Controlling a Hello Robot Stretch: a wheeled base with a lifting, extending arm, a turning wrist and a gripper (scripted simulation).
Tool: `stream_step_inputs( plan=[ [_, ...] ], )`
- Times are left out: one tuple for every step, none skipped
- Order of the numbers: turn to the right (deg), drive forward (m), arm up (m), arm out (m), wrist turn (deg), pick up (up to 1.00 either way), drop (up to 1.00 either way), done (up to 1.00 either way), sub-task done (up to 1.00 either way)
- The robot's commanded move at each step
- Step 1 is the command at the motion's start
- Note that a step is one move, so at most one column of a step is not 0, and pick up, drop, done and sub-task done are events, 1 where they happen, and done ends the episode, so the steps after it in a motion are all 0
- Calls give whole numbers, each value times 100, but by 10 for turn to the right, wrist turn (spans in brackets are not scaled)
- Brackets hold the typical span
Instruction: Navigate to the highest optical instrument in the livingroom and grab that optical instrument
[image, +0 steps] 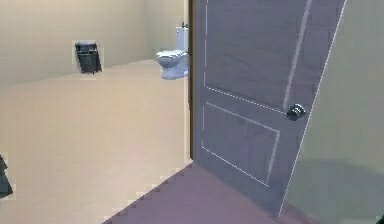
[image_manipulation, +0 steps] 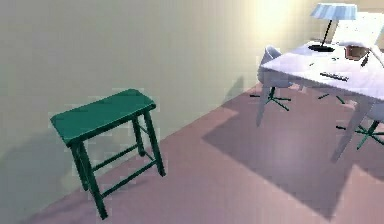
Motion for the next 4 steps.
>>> stream_step_inputs(
  plan=[
    [-180, 0, 0, 0, 0, 0, 0, 0, 0],
    [0, 100, 0, 0, 0, 0, 0, 0, 0],
    [-30, 0, 0, 0, 0, 0, 0, 0, 0],
    [0, 60, 0, 0, 0, 0, 0, 0, 0]
  ],
)
